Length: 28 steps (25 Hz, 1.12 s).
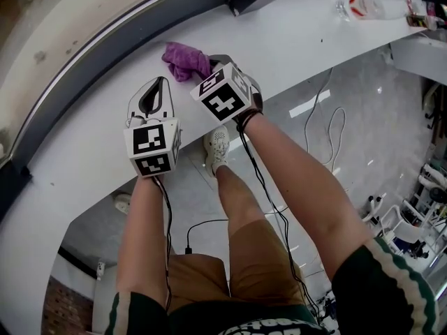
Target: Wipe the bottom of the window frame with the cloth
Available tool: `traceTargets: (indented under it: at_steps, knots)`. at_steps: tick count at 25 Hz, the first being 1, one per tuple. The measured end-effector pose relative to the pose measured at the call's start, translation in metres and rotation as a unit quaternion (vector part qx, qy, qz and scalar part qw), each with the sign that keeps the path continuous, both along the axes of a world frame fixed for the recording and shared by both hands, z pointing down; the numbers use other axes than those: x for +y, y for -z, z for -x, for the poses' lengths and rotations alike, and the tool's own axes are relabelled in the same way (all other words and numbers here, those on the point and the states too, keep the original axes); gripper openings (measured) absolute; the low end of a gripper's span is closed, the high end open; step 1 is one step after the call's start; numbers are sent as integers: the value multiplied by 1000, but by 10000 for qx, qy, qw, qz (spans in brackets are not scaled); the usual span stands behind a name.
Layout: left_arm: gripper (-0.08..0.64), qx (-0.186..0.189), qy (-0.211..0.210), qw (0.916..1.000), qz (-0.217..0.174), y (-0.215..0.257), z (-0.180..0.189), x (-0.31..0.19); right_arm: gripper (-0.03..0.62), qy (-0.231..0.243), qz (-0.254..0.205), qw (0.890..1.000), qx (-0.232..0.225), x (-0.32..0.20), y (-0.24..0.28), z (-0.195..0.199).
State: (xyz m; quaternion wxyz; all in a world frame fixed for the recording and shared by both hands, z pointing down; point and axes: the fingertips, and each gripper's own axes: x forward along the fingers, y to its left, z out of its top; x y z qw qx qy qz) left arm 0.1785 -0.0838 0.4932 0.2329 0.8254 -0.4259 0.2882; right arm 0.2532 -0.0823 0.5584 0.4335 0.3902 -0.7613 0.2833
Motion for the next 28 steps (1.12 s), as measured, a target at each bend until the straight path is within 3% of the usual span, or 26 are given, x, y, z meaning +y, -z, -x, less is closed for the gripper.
traceTargets:
  at_steps: [14, 28]
  knots:
    - [9, 85, -345, 9994, -12, -12, -65, -12, 101, 8, -159, 9996, 242, -11, -3, -61]
    - [9, 284, -750, 9966, -171, -7, -130, -31, 101, -313, -190, 9986, 392, -22, -3, -115]
